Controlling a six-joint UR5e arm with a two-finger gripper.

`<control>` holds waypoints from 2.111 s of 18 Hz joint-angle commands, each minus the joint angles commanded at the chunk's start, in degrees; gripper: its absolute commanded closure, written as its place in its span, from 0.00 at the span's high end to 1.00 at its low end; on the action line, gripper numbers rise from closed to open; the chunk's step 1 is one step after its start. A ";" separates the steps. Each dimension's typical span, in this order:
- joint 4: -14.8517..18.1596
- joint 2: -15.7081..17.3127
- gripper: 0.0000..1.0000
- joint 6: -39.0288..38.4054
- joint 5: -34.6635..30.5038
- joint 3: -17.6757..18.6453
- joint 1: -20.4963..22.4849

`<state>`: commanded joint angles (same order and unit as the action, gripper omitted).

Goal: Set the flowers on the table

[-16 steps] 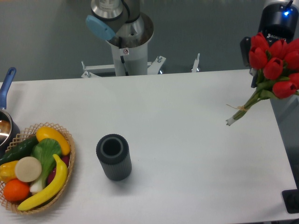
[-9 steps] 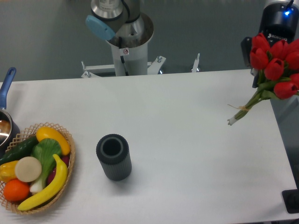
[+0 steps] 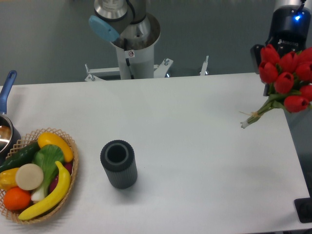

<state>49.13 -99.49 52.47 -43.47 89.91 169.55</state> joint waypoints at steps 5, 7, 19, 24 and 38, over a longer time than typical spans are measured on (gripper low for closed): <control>0.18 0.00 0.37 0.00 -10.83 0.52 -3.96; 0.09 0.00 0.37 0.09 -12.33 0.70 -4.31; 0.35 -6.06 0.37 0.88 -33.50 2.02 -10.81; 0.44 -9.13 0.37 2.90 -43.60 2.46 -14.33; 0.35 -18.36 0.37 3.87 -55.23 6.15 -20.58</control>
<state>49.48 -117.85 56.34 -98.70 96.07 148.97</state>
